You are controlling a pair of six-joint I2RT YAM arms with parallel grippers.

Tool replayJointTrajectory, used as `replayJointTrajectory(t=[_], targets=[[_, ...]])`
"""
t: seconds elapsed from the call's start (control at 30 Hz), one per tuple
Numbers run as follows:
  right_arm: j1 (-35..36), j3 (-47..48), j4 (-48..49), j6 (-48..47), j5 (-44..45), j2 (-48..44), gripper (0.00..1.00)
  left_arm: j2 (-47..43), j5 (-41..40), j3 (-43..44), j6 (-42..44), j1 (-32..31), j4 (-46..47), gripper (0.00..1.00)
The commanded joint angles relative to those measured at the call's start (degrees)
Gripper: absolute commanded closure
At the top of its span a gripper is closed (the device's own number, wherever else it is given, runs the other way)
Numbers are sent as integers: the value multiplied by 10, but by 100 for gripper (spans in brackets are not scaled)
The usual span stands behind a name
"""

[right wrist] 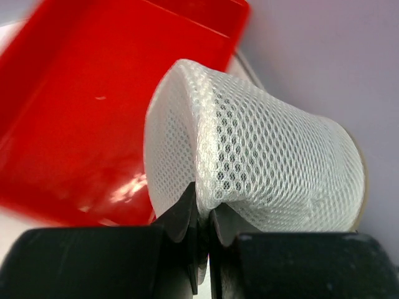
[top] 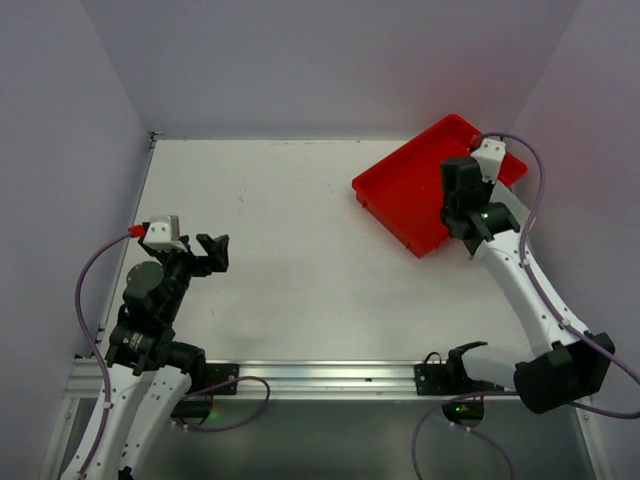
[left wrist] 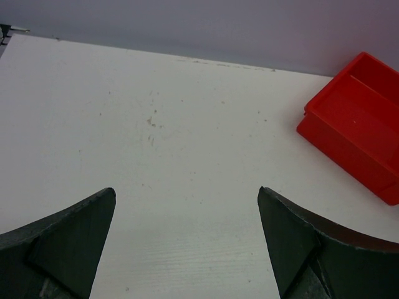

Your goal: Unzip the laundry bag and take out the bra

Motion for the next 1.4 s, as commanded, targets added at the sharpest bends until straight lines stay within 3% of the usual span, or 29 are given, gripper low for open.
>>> replayJointTrajectory(t=[0.0,0.23,0.5,0.57,0.7,0.8,0.93,1.03,1.17,1.27,1.37], targets=[[136,44,-37,-13,67,-48,100,12,-17,8,10,-3,18,0],[386,55,42,-128,69,-2,100,27,-14,9,3,10,11,0],[542,78,97,-148,113,244,100,52,-52,13,-30,29,-19,0],[568,90,95,-136,85,280,91,52,-70,15,-39,32,-26,0],[633,103,100,-122,-55,307,50,42,-95,15,-49,33,-34,0],[656,124,85,-96,-129,298,29,39,-84,9,-49,33,-26,0],[662,109,81,-39,-206,229,23,61,-56,10,-46,32,-19,0],[657,52,91,0,-201,161,16,95,-25,35,-43,33,-33,0],[635,-35,89,59,-172,29,3,181,89,118,-64,33,-61,0],[578,-102,89,120,-187,-51,1,248,185,153,-97,29,-74,0],[506,-175,107,161,-231,-108,1,307,199,190,-112,-5,-78,0]])
